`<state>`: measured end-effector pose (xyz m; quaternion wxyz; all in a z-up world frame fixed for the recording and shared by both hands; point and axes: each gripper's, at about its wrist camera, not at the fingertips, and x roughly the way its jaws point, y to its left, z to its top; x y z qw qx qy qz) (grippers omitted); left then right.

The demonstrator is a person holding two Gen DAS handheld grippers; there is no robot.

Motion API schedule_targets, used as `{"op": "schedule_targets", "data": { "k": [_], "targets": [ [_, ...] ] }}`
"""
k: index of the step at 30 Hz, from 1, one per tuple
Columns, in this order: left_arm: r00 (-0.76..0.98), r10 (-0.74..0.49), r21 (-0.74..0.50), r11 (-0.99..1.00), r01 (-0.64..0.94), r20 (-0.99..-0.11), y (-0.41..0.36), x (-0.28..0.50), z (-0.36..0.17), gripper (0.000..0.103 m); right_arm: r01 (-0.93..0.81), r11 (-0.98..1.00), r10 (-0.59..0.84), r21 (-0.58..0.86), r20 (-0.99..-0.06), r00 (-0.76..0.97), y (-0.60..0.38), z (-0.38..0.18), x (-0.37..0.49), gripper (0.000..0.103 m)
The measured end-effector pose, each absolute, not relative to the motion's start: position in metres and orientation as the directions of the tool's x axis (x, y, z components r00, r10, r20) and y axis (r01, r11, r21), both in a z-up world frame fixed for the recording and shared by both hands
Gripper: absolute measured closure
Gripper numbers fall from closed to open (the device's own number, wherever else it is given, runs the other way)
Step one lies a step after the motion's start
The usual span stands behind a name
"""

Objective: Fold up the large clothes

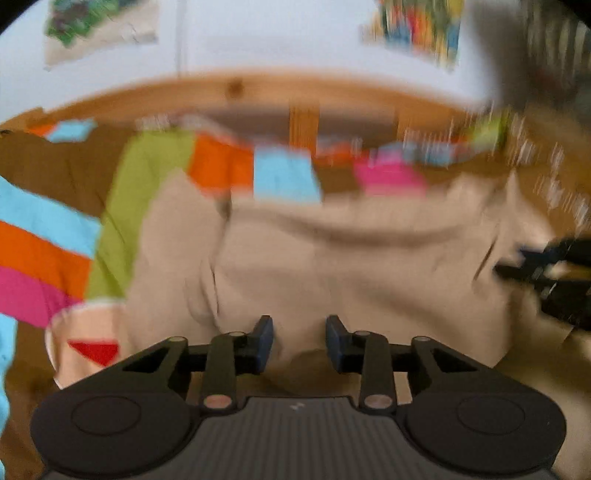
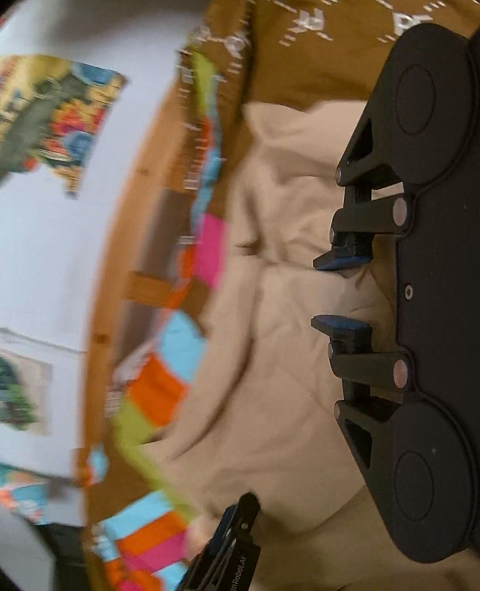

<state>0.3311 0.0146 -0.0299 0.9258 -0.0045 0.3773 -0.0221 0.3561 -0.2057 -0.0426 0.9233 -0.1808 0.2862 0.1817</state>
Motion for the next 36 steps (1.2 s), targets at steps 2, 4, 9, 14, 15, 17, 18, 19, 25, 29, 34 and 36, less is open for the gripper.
{"op": "schedule_targets", "data": {
  "k": [2, 4, 9, 14, 15, 17, 18, 19, 25, 29, 34, 36],
  "targets": [
    [0.687, -0.035, -0.032, 0.999, 0.018, -0.726, 0.015, 0.337, -0.047, 0.071, -0.444, 0.873, 0.227, -0.203, -0.636, 0.737, -0.211, -0.058, 0.364, 0.075],
    [0.687, -0.053, -0.077, 0.997, -0.004, -0.725, 0.022, 0.338, -0.05, 0.071, -0.443, 0.883, 0.256, -0.154, -0.633, 0.731, -0.219, -0.055, 0.366, 0.074],
    [0.692, -0.094, -0.165, 0.986, -0.036, -0.716, 0.041, 0.315, -0.025, 0.047, -0.399, 0.916, 0.305, -0.037, -0.58, 0.755, -0.245, -0.018, 0.334, 0.052],
    [0.729, -0.079, -0.132, 0.991, -0.015, -0.68, 0.054, 0.254, 0.007, 0.016, -0.412, 0.91, 0.313, -0.05, -0.57, 0.76, -0.256, 0.012, 0.276, 0.029],
    [0.731, -0.072, -0.113, 0.994, -0.007, -0.678, 0.055, 0.241, 0.013, 0.012, -0.419, 0.907, 0.316, -0.051, -0.575, 0.754, -0.257, 0.015, 0.264, 0.028],
    [0.73, -0.027, -0.051, 0.999, -0.011, -0.683, 0.056, 0.212, 0.022, 0.009, -0.432, 0.9, 0.321, -0.055, -0.587, 0.743, -0.256, 0.023, 0.236, 0.024],
    [0.727, -0.013, -0.03, 0.999, -0.011, -0.686, 0.057, 0.199, 0.025, 0.005, -0.438, 0.897, 0.321, -0.062, -0.591, 0.74, -0.255, 0.025, 0.222, 0.022],
    [0.721, 0.0, -0.011, 1.0, -0.011, -0.693, 0.058, 0.186, 0.029, 0.002, -0.448, 0.891, 0.323, -0.071, -0.596, 0.735, -0.253, 0.028, 0.204, 0.018],
    [0.693, 0.032, 0.029, 0.999, -0.015, -0.721, 0.065, 0.098, 0.042, 0.001, -0.558, 0.814, 0.338, -0.163, -0.649, 0.682, -0.235, 0.03, 0.108, 0.005],
    [0.659, 0.02, 0.029, 1.0, 0.003, -0.752, 0.058, 0.072, 0.03, 0.001, -0.601, 0.774, 0.312, -0.198, -0.706, 0.636, -0.212, 0.008, 0.078, 0.005],
    [0.65, 0.001, 0.098, 0.989, 0.113, -0.76, 0.038, 0.073, 0.015, 0.001, -0.64, 0.683, 0.194, -0.353, -0.756, 0.625, -0.186, -0.027, 0.071, 0.005],
    [0.652, -0.007, 0.13, 0.978, 0.162, -0.758, 0.031, 0.072, 0.007, 0.001, -0.638, 0.663, 0.153, -0.393, -0.762, 0.629, -0.185, -0.035, 0.068, 0.005]
  ]
}}
